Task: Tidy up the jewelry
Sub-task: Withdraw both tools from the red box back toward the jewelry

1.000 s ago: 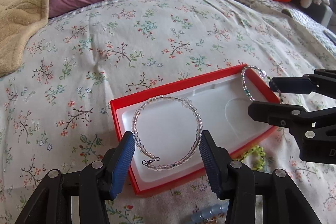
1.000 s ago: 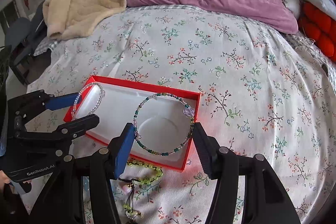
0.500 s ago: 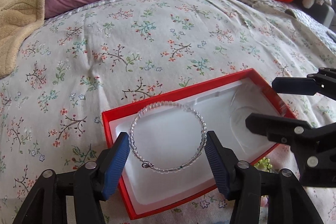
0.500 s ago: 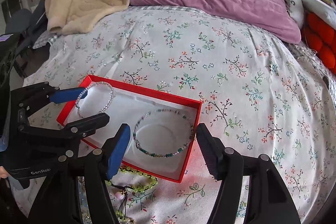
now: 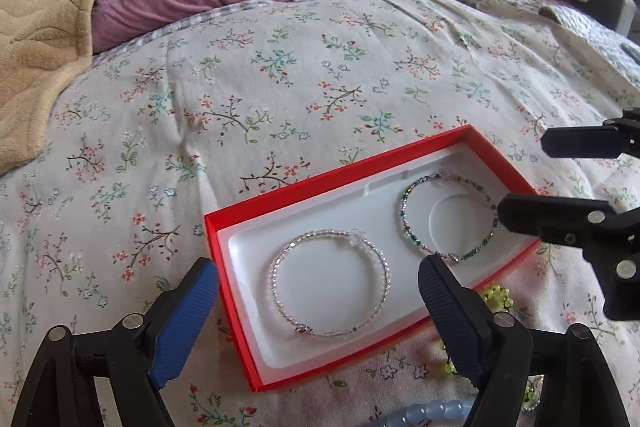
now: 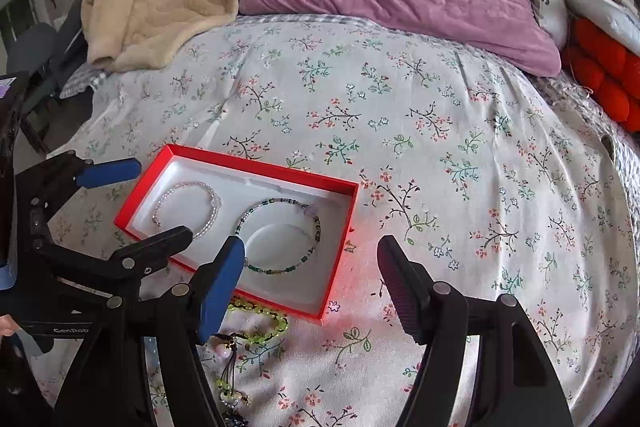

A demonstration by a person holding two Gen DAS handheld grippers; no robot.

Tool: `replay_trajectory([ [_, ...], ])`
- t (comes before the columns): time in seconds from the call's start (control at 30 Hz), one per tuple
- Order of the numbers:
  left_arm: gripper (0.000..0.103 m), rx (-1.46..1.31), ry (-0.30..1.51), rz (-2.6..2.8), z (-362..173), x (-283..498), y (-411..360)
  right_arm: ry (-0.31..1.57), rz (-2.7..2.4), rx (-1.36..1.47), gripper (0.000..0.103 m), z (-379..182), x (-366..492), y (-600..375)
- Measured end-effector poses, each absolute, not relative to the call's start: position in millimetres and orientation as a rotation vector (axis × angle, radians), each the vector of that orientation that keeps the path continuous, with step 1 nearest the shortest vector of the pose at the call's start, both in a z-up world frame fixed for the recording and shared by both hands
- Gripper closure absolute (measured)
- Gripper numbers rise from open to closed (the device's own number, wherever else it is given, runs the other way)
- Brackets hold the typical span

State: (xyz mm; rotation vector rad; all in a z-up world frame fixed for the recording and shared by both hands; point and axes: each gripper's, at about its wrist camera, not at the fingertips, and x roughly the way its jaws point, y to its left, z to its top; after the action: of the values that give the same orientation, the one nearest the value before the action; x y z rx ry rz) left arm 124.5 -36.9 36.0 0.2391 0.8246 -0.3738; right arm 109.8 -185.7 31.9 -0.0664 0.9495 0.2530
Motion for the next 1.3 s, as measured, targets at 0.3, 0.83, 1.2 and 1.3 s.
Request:
replay_trajectory([
  [0.3, 0.010, 0.210, 0.846, -0.355, 49, 108, -23, 0.959, 0.202, -0.097, 0.031, 41, 95, -191],
  [0.83, 0.004, 0.301, 0.952, -0.249, 40, 62, 5, 1.090, 0.070, 0.018, 0.031, 42, 55, -218],
  [1.2, 0.004, 0.226, 1.042, -0.246, 28, 38, 24, 1.212, 0.057, 0.144, 0.031, 23, 36, -225],
  [1.3, 0.004, 0.218, 1.057, -0.268, 23, 34, 20, 1.224, 0.056, 0.145, 0.031, 21, 32, -224],
])
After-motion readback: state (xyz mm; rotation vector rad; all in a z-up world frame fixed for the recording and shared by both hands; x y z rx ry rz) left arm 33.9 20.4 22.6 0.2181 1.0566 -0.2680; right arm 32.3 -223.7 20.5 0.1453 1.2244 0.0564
